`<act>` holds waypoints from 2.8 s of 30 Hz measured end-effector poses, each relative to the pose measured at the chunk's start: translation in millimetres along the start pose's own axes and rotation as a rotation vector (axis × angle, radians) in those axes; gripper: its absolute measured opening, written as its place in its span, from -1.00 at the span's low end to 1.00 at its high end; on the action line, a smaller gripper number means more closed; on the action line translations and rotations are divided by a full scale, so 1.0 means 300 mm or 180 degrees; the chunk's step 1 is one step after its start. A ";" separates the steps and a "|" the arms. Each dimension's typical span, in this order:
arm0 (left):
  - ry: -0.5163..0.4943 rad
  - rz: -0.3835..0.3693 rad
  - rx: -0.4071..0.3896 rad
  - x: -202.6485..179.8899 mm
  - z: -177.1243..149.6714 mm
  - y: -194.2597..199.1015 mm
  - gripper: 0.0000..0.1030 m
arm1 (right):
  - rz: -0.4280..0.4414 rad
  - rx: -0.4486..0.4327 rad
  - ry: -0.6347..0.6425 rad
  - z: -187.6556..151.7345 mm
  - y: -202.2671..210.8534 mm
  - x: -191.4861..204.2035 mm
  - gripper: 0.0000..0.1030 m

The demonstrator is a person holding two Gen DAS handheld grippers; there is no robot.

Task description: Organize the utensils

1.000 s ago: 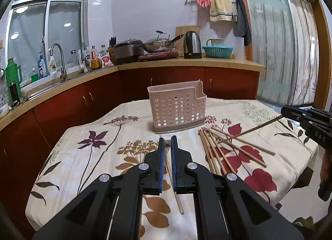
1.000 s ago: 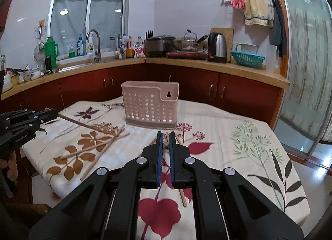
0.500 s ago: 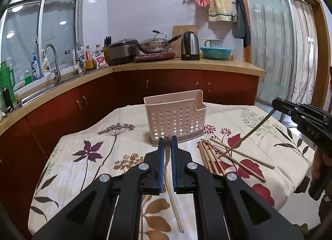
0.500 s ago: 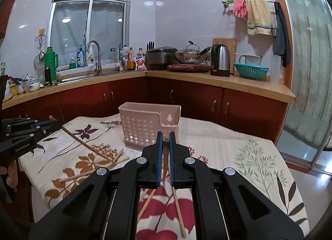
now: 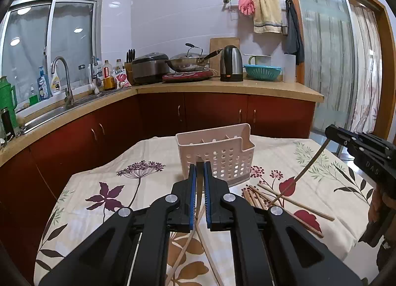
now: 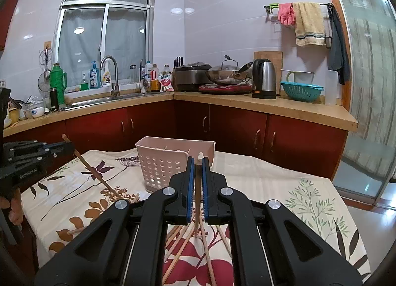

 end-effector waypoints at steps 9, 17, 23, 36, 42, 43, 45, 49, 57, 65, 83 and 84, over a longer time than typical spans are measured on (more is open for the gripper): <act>0.0092 -0.0062 -0.0021 0.023 0.055 -0.003 -0.87 | 0.0056 -0.0019 -0.0073 0.051 -0.017 -0.013 -0.88; 0.0102 -0.0085 -0.0206 0.033 0.164 0.027 -0.87 | 0.0154 -0.0144 -0.0088 0.138 -0.015 -0.020 -0.88; 0.0075 -0.0092 -0.0381 0.037 0.266 0.035 -0.87 | 0.0203 -0.0375 -0.0041 0.270 -0.007 -0.025 -0.88; 0.0092 -0.0074 -0.0865 0.085 0.529 0.042 -0.87 | 0.0237 -0.0709 -0.0004 0.498 -0.090 -0.058 -0.88; 0.0096 -0.0059 -0.0741 0.073 0.488 -0.104 -0.87 | 0.0307 -0.0466 -0.0122 0.439 -0.255 -0.083 -0.88; 0.0106 -0.0066 -0.0696 0.070 0.470 -0.129 -0.87 | 0.0316 -0.0424 -0.0143 0.426 -0.275 -0.083 -0.88; 0.0124 -0.0093 -0.0599 0.065 0.431 -0.182 -0.87 | 0.0318 -0.0314 -0.0180 0.384 -0.326 -0.089 -0.88; 0.0152 -0.0123 -0.0422 0.059 0.351 -0.266 -0.87 | 0.0322 -0.0151 -0.0215 0.308 -0.388 -0.091 -0.88; 0.0166 -0.0086 -0.0291 0.055 0.276 -0.304 -0.28 | 0.0271 -0.0052 -0.0329 0.238 -0.401 -0.116 -0.55; 0.0221 0.0011 -0.0371 0.070 0.263 -0.240 0.36 | 0.0179 -0.0180 -0.0385 0.257 -0.315 -0.152 -0.08; 0.0305 0.0131 -0.0104 0.021 -0.020 -0.122 0.42 | -0.0071 -0.0033 -0.0300 -0.026 -0.068 -0.137 -0.04; 0.0348 0.0123 -0.0064 0.020 -0.053 -0.122 0.42 | -0.0091 0.0005 -0.0305 -0.060 -0.061 -0.139 -0.04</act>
Point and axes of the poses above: each gripper's, at about its wrist camera, not at the fingertips, and y roughly against the way its jaws point, x to its left, z to its top, the point moved 10 cm from there along -y, roughly the way its jaws point, and after that the axes turned 10 degrees about x, right-handed, at the moved point
